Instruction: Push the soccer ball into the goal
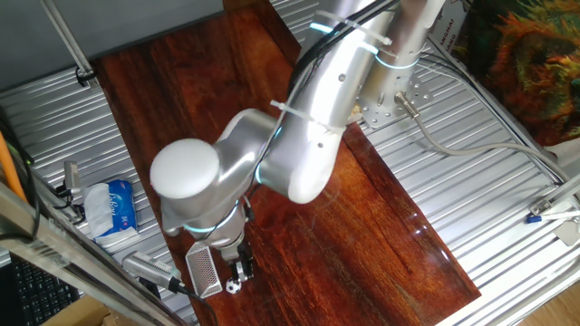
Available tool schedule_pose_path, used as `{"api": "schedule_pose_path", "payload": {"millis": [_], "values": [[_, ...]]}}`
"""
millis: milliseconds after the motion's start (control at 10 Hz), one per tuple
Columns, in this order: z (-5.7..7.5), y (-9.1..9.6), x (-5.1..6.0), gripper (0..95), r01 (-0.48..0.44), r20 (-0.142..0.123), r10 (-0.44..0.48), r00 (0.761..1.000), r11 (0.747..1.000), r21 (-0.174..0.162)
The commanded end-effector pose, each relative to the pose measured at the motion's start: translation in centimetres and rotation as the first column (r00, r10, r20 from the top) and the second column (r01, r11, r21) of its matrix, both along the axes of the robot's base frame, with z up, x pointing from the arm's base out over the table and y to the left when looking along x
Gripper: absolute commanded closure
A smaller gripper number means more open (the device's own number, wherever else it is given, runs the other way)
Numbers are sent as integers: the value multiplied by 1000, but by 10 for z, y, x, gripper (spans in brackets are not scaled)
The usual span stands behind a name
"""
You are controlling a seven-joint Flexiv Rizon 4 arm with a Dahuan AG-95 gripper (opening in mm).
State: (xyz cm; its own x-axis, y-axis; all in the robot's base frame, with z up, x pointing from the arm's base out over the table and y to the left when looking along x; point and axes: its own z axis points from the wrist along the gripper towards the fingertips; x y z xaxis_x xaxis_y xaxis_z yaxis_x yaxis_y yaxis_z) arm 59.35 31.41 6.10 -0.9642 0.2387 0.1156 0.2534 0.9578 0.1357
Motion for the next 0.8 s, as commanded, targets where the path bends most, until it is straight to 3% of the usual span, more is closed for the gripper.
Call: {"api": "schedule_pose_path", "payload": {"millis": [100,200,800], "values": [[-4,6,2,950,0,-2,0,1000,1000,-24],[-6,9,2,950,-1,-3,0,1000,999,-45],[-6,9,2,950,-20,-8,19,1000,999,-50]]}}
